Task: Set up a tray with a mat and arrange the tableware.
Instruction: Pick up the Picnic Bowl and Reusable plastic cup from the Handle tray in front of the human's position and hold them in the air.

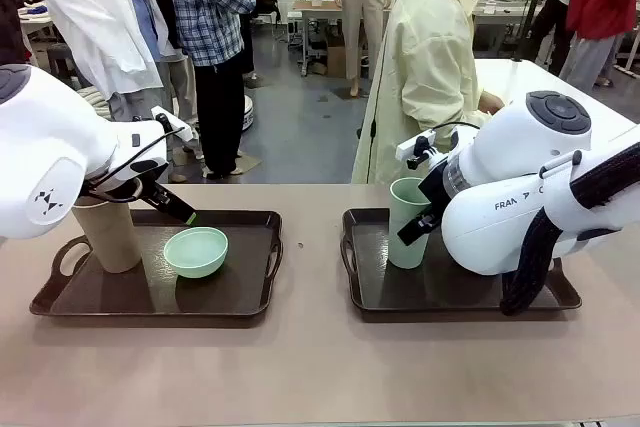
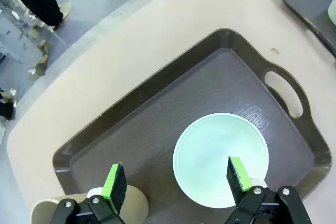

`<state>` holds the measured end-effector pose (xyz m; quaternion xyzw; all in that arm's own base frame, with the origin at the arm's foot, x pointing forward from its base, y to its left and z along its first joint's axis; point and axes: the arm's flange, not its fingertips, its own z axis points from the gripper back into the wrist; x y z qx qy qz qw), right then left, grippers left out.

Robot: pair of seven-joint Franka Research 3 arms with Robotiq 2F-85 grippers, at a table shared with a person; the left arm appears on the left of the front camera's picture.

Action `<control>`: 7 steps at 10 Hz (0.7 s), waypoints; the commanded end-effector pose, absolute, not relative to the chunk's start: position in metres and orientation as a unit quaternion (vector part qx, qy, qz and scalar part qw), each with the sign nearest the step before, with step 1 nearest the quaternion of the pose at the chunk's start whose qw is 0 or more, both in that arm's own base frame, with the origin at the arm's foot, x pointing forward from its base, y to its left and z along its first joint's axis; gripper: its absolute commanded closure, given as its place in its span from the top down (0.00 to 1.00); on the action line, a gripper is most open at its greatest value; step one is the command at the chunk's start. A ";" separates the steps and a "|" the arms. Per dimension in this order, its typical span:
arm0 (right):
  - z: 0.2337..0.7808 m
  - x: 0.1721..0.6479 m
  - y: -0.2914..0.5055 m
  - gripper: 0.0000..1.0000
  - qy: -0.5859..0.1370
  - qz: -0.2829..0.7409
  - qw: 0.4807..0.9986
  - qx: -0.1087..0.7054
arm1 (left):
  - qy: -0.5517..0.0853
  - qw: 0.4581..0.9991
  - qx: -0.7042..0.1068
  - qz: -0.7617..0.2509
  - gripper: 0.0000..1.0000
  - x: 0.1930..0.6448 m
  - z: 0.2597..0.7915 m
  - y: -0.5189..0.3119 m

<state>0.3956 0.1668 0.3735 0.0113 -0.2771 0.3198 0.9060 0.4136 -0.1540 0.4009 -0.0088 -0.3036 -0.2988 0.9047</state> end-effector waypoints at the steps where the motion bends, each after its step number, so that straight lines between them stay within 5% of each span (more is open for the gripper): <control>1: 0.373 0.395 0.167 1.00 -0.277 0.320 0.906 0.011 | -0.308 0.903 -0.009 -0.298 1.00 0.414 0.405 -0.154; 7: 0.373 0.395 0.167 1.00 -0.277 0.320 0.906 0.011 | -0.308 0.903 -0.009 -0.298 1.00 0.414 0.405 -0.154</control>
